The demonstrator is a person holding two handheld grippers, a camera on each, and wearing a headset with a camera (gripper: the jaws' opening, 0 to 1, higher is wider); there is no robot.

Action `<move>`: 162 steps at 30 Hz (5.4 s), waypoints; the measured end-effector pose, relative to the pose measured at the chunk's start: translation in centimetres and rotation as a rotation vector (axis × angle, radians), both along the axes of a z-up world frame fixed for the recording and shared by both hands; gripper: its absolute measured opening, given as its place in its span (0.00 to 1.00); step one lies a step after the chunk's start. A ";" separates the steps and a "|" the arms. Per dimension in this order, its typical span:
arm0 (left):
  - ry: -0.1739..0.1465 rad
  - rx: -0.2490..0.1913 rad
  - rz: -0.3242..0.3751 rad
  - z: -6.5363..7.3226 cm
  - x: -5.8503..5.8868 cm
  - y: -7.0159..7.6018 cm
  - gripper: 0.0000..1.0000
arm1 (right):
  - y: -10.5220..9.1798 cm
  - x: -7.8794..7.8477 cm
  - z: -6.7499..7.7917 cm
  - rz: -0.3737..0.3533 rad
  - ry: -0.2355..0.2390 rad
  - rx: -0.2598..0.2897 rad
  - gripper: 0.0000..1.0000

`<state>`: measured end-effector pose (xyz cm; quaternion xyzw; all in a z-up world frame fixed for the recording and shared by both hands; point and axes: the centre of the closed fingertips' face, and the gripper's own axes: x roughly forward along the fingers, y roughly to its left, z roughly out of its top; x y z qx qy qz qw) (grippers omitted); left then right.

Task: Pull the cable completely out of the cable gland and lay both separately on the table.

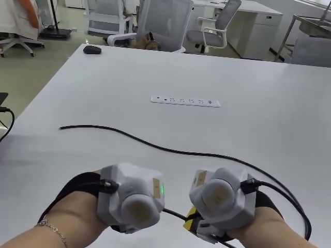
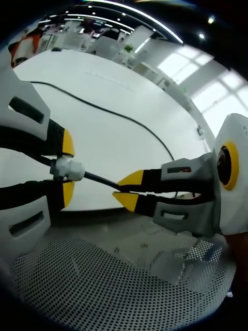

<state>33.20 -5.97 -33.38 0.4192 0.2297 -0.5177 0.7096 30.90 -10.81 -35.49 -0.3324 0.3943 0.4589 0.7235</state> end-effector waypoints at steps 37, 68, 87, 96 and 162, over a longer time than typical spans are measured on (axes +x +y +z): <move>-0.009 -0.071 -0.053 1.0 -0.6 -2.1 0.18 | 1.0 0.3 1.0 0.055 -0.052 0.045 0.04; -0.010 -0.043 -0.034 0.7 -0.4 -1.2 0.18 | 1.3 0.4 1.2 0.047 -0.060 0.044 0.16; -0.005 -0.040 -0.028 0.6 -0.3 -1.2 0.18 | -0.4 0.4 0.0 0.018 -0.031 -0.030 0.04; -0.002 -0.037 -0.013 0.6 -0.2 -0.9 0.18 | -1.5 0.4 -0.5 -0.029 -0.006 -0.066 0.04; 0.012 -0.015 -0.024 0.1 -0.2 -0.5 0.18 | 2.1 4.2 3.7 -0.051 -0.040 0.169 0.03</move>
